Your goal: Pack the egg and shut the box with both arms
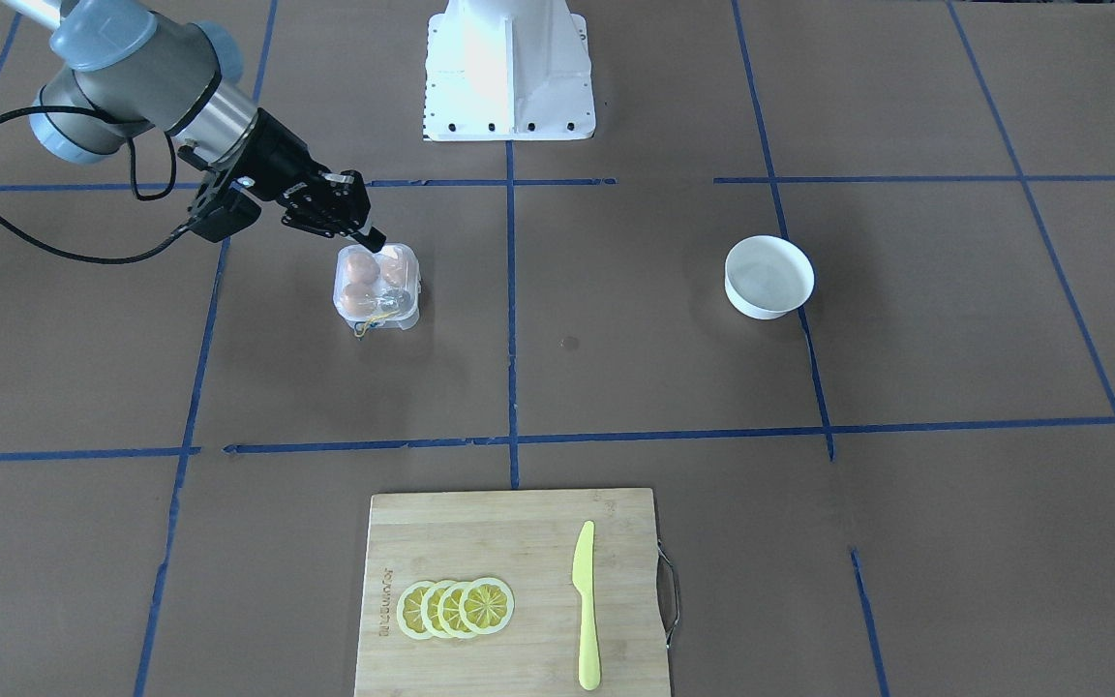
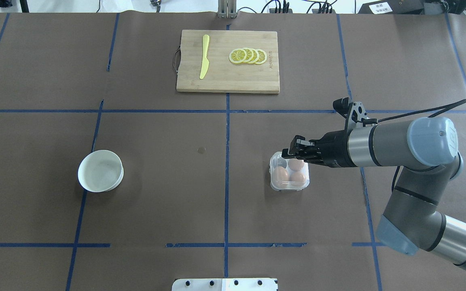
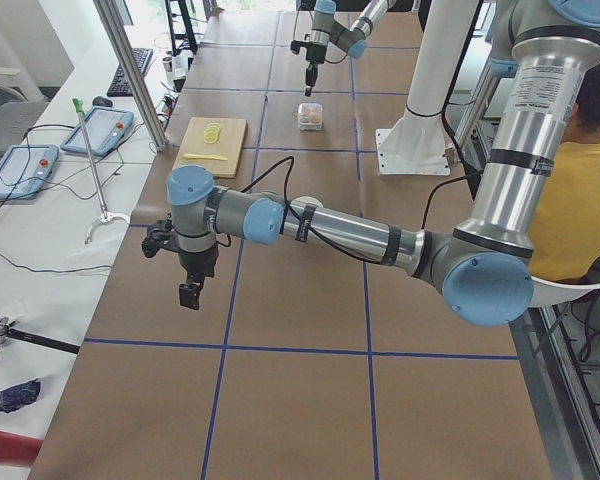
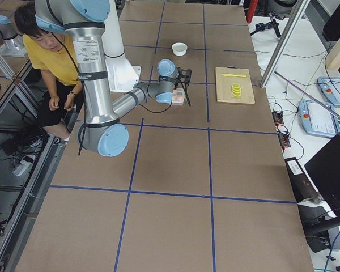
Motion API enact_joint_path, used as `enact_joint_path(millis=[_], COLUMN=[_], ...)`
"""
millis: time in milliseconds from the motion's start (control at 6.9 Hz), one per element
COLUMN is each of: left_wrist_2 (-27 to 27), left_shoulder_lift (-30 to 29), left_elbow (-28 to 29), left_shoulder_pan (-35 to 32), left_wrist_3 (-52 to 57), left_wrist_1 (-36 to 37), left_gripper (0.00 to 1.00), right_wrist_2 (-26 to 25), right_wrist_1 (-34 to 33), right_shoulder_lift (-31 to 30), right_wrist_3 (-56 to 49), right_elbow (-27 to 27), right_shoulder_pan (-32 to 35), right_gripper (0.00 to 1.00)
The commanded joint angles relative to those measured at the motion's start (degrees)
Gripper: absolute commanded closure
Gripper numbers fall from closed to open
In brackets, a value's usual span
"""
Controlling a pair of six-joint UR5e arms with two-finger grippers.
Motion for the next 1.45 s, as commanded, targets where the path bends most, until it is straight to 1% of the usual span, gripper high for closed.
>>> enact_joint_path(millis=[0,145,290,435,580,725,870,1014,1159,1304], left_wrist_2=[-0.16,-0.25,-1.90,-4.35,-6.20,-6.66,-6.66,-6.57,-6.66,-6.66], left_shoulder_lift=[0.50,1.46,2.60,4.88,6.73,9.18,10.16,10.35,11.57,11.75], left_elbow=[0.00,-0.09,-0.17,-0.35,-0.26,-0.44,-0.79,-1.75,-3.41,-3.86], left_shoulder_pan=[0.01,0.01,0.01,-0.07,-1.73,-3.75,-4.81,-6.13,-6.40,-6.40], left_wrist_3=[0.02,0.02,0.11,0.19,0.19,0.19,0.37,0.37,0.37,0.37], left_wrist_1=[-0.02,-0.11,-0.20,-0.20,0.06,0.07,2.50,5.40,5.51,5.34], left_gripper=[0.00,0.00,0.00,0.00,0.00,0.00,0.00,0.00,0.00,0.00], right_wrist_2=[2.11,5.71,6.18,9.58,13.27,15.91,17.51,18.04,18.05,18.14], right_wrist_1=[-10.86,-22.36,-28.48,-34.72,-39.48,-43.53,-50.09,-56.86,-60.93,-62.36], right_shoulder_lift=[0.63,0.97,0.54,-0.77,-2.17,-4.10,-4.82,-4.74,-5.00,-6.74], right_wrist_3=[-0.37,-7.34,-20.20,-30.25,-40.96,-52.82,-64.33,-73.24,-79.59,-85.40], right_elbow=[0.39,1.18,1.10,0.84,0.75,0.40,0.31,0.31,0.22,-0.13], right_shoulder_pan=[4.81,8.34,10.81,15.62,21.32,27.38,33.10,38.03,41.47,44.64], right_gripper=[1.00,1.00,1.00,1.00,1.00,0.99,0.91,0.87,0.85,0.83])
